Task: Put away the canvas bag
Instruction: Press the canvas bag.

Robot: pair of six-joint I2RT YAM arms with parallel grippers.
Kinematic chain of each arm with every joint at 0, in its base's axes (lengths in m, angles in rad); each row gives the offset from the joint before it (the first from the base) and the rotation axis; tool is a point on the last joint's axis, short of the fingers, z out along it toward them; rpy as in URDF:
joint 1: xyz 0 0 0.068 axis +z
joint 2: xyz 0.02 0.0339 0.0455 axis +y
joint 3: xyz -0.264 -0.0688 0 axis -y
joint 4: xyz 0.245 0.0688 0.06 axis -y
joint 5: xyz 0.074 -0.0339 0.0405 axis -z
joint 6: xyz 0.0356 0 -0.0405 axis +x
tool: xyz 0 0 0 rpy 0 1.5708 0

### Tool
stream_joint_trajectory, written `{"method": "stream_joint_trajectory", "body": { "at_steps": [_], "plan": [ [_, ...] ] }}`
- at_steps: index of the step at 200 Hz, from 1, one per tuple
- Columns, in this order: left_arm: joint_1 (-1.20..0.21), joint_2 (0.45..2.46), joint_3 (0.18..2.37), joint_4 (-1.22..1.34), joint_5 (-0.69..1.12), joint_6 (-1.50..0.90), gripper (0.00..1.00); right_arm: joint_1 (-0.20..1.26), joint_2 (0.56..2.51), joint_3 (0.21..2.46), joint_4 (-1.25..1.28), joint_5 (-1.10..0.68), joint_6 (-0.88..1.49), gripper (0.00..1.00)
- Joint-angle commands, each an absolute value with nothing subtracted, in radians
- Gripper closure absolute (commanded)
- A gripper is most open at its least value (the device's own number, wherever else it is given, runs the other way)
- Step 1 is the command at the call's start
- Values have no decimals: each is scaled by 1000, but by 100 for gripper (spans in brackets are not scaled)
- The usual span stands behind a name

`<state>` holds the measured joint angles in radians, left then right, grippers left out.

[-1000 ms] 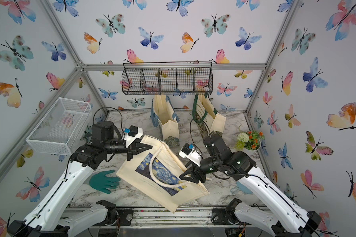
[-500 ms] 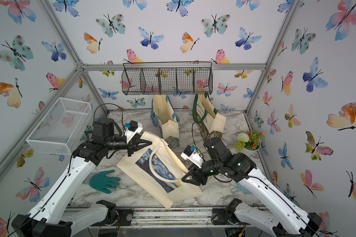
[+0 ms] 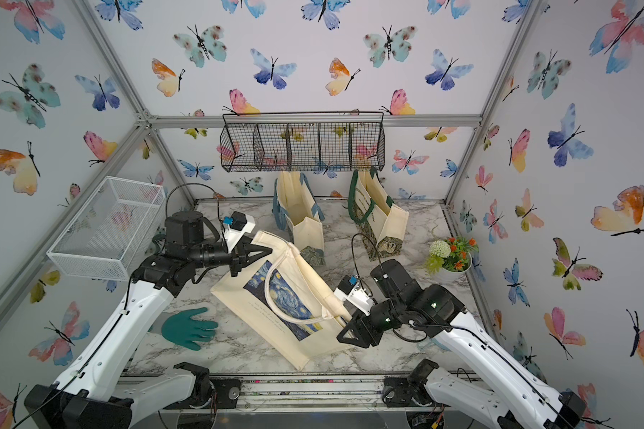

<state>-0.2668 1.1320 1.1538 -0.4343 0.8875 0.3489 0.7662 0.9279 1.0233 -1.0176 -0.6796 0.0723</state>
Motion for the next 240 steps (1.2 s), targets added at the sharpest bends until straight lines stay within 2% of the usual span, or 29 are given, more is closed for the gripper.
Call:
{"method": "stream_joint_trajectory", "body": {
  "at_steps": [1, 112, 128, 156, 197, 214, 240],
  "plan": [
    [-252, 1134, 1199, -353, 846, 312, 100, 769, 935, 1002, -1065, -690, 98, 56],
    [-251, 1097, 1126, -247, 1047, 261, 100, 769, 1067, 1099, -885, -584, 106, 60],
    [-251, 1094, 1124, -249, 1057, 263, 100, 769, 1078, 1103, -868, -574, 105, 68],
    [-252, 1085, 1117, -246, 1044, 271, 100, 769, 1086, 1104, -866, -575, 109, 98],
    [-251, 1057, 1080, -156, 851, 128, 100, 769, 1067, 1151, -903, -626, 115, 98],
    [-252, 1065, 1078, -108, 683, -40, 84, 769, 1061, 1214, -933, -621, 164, 98],
    [-250, 1112, 1167, -250, 580, -24, 84, 769, 1074, 1322, -1012, -643, 161, 98]
  ]
}}
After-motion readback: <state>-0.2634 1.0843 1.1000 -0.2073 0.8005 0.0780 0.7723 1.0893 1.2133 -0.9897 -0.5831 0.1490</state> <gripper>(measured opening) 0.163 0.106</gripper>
